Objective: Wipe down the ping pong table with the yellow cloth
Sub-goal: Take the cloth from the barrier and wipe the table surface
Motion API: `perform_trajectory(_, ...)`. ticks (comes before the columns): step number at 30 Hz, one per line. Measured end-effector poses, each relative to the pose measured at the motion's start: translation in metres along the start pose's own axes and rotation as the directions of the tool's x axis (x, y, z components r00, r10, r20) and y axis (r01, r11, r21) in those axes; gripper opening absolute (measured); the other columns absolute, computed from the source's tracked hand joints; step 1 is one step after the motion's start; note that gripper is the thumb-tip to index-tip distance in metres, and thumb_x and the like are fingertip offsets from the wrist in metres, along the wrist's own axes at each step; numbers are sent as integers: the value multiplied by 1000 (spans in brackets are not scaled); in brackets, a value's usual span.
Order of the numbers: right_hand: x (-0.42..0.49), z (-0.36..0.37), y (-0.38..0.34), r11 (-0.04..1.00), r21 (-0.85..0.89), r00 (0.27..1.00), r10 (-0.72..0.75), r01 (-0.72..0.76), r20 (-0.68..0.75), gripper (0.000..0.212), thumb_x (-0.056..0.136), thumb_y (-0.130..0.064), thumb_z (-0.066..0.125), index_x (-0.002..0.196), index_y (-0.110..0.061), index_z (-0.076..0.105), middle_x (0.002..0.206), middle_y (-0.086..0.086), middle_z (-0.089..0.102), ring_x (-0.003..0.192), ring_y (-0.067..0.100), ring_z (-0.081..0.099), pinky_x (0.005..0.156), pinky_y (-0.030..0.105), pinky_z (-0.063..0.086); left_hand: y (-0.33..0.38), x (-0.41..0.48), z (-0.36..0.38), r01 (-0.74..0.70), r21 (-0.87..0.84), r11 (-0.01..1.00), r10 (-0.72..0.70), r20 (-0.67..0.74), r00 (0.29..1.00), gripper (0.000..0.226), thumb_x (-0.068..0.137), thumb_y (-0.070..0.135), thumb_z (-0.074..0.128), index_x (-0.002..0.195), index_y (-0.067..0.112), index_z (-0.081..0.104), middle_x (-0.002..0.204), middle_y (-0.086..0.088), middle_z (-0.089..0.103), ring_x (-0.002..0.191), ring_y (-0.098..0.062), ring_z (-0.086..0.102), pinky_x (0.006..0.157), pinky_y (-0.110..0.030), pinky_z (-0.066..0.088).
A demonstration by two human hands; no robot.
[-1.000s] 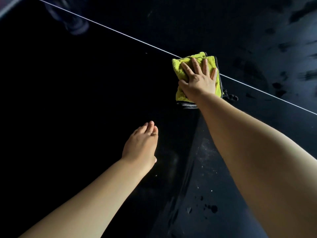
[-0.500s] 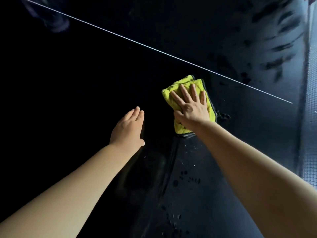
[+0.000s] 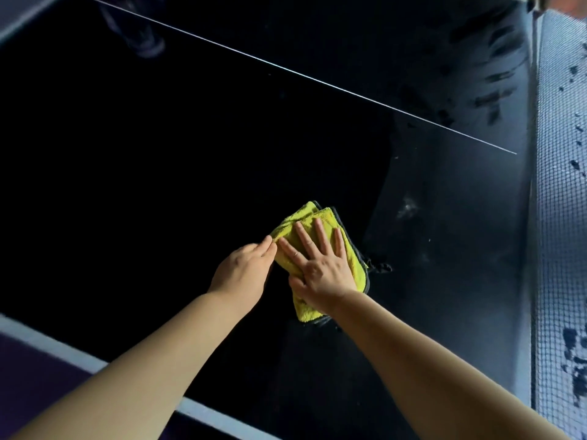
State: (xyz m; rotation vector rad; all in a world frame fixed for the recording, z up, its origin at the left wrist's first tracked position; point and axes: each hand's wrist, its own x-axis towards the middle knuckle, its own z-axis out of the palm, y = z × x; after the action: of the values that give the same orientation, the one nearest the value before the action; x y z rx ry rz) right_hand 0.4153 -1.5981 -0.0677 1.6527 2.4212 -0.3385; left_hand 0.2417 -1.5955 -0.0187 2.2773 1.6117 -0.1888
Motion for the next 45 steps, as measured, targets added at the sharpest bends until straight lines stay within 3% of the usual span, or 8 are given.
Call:
perform_trajectory(5, -50, 17, -59, 1000, 9, 1000, -17, 17, 7, 70, 86, -53, 17, 151, -47, -6, 160, -3, -17, 144, 31, -28, 115, 60, -11, -8, -69, 10, -93, 178, 980, 85, 50, 995, 50, 98, 9, 27, 148, 7, 23, 155, -7, 21, 143, -20, 16, 115, -29, 10)
perform_trajectory(10, -97, 31, -107, 998, -5, 998, -62, 62, 7, 68, 86, -52, 17, 151, -47, -3, 160, -4, -16, 144, 31, -27, 115, 60, -11, -21, -138, 25, -132, 225, 965, 111, 106, 988, 49, 97, 12, 29, 146, 7, 26, 153, -10, 26, 140, -22, 24, 114, -31, 17)
perform_trajectory(16, -144, 54, -142, 995, 13, 994, -99, 100, -53, 67, 88, -47, 30, 152, -46, 8, 163, -3, 1, 148, 33, -12, 117, 63, 2, -27, -202, 45, -138, 109, 984, 126, 109, 986, 49, 96, 5, 34, 145, 8, 31, 151, -10, 30, 137, -24, 28, 113, -31, 22)
perform_trajectory(22, -185, 67, -150, 994, 57, 994, -89, 93, -69, 68, 88, -45, 36, 151, -47, 11, 163, -4, 8, 150, 32, -5, 117, 62, 6, -13, -230, 54, -196, 124, 973, 167, 208, 964, 54, 95, 5, 29, 149, 12, 21, 156, -4, 18, 141, -21, 14, 114, -30, 14)
perform_trajectory(30, -213, 69, -117, 992, 129, 998, 4, 4, -60, 70, 86, -42, 38, 152, -46, 15, 162, -9, 8, 150, 26, -8, 116, 56, -1, 28, -210, 58, -353, 238, 905, 277, 301, 913, 56, 96, 16, 35, 148, 8, 17, 155, -11, 16, 143, -25, 10, 116, -39, 6)
perform_trajectory(36, -189, 58, -56, 997, 74, 999, 1, 2, -50, 72, 84, -45, 37, 152, -45, 13, 162, -9, 6, 150, 27, -4, 116, 56, 1, 60, -159, 54, -310, 233, 922, 237, 296, 925, 65, 93, 17, 44, 149, 9, 11, 157, -11, 9, 144, -24, 4, 117, -39, 3)
perform_trajectory(45, -99, 25, 59, 1000, 27, 997, -6, 8, -77, 71, 82, -50, 35, 151, -43, 21, 162, -7, 13, 150, 28, 2, 118, 54, 1, 96, -28, 22, -248, 219, 944, 209, 188, 960, 58, 96, 21, 34, 149, 8, 14, 157, -10, 12, 144, -23, 6, 117, -39, 5)
